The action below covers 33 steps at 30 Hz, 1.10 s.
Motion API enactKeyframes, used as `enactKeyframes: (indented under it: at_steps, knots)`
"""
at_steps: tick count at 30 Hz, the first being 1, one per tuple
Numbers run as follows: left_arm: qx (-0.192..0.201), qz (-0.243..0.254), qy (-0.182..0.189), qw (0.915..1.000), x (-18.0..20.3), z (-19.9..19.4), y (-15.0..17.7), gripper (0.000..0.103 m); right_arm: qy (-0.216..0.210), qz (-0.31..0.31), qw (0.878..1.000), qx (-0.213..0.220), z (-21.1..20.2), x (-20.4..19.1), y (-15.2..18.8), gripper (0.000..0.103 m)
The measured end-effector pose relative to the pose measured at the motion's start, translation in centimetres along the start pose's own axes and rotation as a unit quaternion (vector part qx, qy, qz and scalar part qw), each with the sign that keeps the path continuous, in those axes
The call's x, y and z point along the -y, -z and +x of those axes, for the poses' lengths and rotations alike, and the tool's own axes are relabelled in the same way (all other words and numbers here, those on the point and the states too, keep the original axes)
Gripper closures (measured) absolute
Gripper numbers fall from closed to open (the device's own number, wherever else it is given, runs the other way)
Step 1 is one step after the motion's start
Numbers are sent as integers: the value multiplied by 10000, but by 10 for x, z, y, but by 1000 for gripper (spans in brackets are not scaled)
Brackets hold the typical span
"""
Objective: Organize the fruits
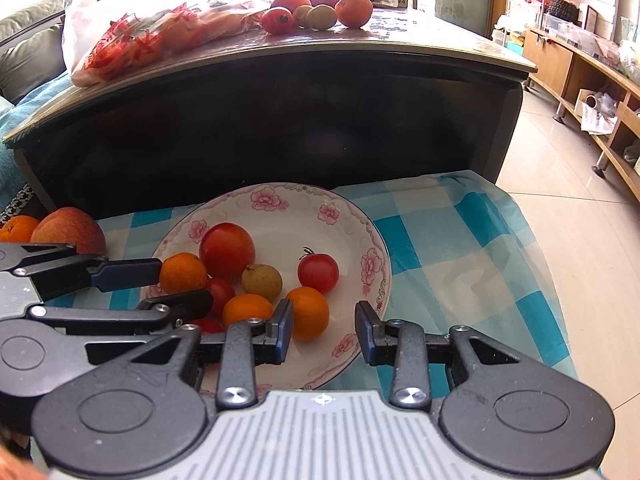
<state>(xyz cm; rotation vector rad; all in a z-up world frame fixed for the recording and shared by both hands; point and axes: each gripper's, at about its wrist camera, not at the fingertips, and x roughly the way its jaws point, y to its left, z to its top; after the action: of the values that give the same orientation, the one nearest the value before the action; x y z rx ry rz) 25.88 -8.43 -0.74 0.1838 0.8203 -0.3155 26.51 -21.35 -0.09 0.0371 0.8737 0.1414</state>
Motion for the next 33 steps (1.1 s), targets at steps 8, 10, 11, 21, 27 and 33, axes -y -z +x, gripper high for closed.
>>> enactKeyframes:
  at_steps: [8, 10, 11, 21, 27, 33]
  knots:
    - [18, -15, -19, 10000, 1, -2, -1, 43, 14, 47, 10000, 15, -3, 1, 1, 65]
    - [24, -36, -23, 10000, 0, -3, -1, 40, 15, 64, 10000, 17, -4, 2, 2, 65]
    - [30, -46, -29, 10000, 0, -3, -1, 39, 20, 68, 10000, 19, -5, 3, 2, 65]
    - [68, -56, -202, 9998, 0, -10, 0, 30, 20, 92, 10000, 31, -10, 4, 4, 65]
    - [82, -154, -259, 9995, -3, -15, 1, 24, -4, 120, 9999, 47, -13, 5, 5, 62]
    - [127, -219, -279, 9993, -4, -20, 1, 21, -25, 168, 9998, 46, -16, 6, 5, 61]
